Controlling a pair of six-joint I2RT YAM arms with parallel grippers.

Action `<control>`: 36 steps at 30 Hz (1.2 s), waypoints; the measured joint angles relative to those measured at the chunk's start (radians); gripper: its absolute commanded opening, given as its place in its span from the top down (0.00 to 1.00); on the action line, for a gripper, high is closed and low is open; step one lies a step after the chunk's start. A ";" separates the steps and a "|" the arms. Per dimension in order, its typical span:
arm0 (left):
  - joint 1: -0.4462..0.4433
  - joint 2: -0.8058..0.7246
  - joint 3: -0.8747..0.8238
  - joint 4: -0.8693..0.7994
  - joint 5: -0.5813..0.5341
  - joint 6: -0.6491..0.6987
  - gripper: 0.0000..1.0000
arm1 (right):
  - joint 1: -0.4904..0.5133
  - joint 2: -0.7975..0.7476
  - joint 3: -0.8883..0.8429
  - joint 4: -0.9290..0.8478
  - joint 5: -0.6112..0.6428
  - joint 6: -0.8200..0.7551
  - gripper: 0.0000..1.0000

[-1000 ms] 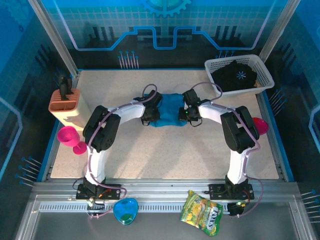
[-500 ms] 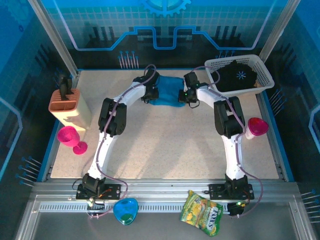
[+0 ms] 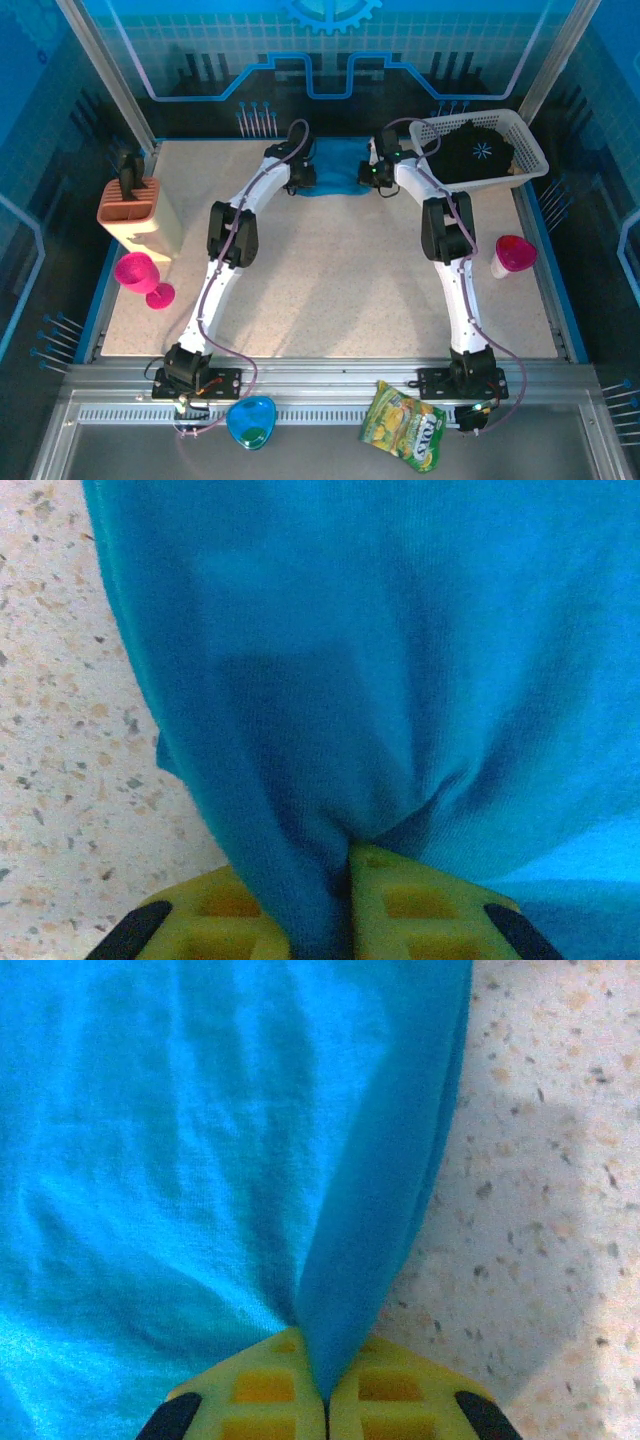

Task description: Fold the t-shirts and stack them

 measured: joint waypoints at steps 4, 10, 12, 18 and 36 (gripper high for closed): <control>0.016 0.000 0.001 0.000 0.006 0.015 0.57 | -0.003 0.011 0.018 -0.008 -0.016 0.003 0.79; 0.028 -0.001 -0.001 0.007 0.012 0.037 0.29 | 0.000 -0.005 -0.019 0.023 -0.041 0.000 0.48; 0.028 -0.014 -0.024 0.019 0.013 0.045 0.28 | 0.000 -0.017 -0.030 0.025 -0.048 -0.005 0.43; 0.030 -0.113 -0.160 0.034 0.013 0.057 0.25 | -0.007 -0.092 -0.114 -0.026 -0.012 -0.019 0.34; 0.032 -1.136 -1.240 0.706 -0.029 0.149 0.01 | -0.014 -0.827 -0.833 0.191 0.091 -0.134 0.12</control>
